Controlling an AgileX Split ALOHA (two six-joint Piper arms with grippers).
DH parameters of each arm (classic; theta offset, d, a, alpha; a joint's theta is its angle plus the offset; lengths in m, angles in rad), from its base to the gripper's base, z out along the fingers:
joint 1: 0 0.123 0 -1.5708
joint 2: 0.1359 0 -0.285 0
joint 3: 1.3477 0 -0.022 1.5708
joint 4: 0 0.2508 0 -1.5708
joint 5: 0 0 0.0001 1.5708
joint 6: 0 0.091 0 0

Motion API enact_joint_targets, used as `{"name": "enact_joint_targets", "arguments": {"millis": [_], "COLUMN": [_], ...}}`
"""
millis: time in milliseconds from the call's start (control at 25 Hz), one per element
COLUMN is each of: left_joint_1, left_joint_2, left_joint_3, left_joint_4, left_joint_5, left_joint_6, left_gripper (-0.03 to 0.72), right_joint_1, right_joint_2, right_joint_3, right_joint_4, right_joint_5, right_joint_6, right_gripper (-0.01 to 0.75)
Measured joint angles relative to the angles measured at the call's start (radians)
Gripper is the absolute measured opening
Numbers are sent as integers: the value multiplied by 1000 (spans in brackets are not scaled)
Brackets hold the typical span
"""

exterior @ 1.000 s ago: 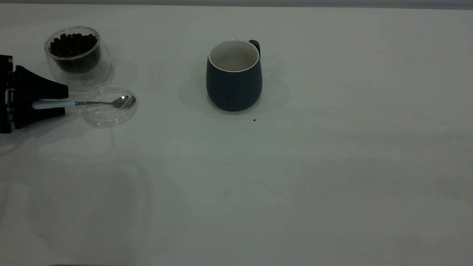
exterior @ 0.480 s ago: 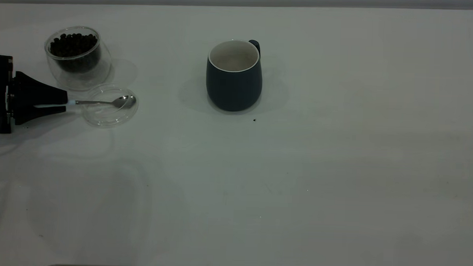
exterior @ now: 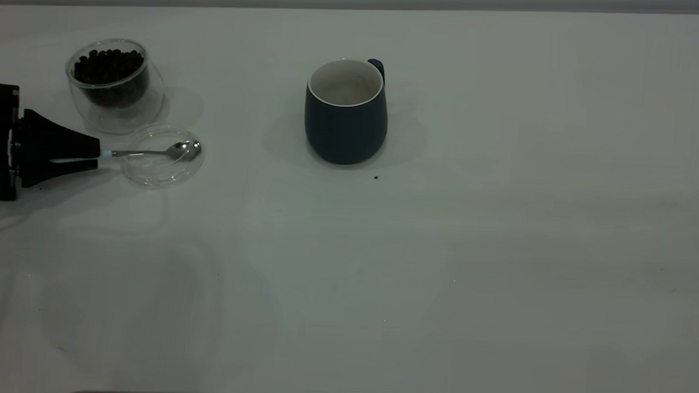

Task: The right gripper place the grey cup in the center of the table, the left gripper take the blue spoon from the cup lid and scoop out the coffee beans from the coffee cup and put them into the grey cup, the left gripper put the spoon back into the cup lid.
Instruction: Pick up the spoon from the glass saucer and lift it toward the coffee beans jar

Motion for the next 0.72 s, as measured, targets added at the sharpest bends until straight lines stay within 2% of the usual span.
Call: {"name": "enact_joint_targets", "arguments": {"millis": [240, 400, 720], "left_joint_1": [0, 0, 1], "left_joint_2": [0, 0, -4], "left_joint_3": [0, 0, 0], "left_joint_4": [1, 1, 18], "left_joint_5": [0, 14, 16], "left_joint_6": [-3, -3, -16], "left_gripper": [189, 125, 124], "right_joint_1": [0, 0, 0], "right_joint_2": [0, 0, 0], "right_joint_3": [0, 0, 0], "right_joint_4": [0, 0, 0], "right_joint_5": [0, 0, 0], "right_joint_6": [0, 0, -1], "right_gripper": [459, 459, 459]}}
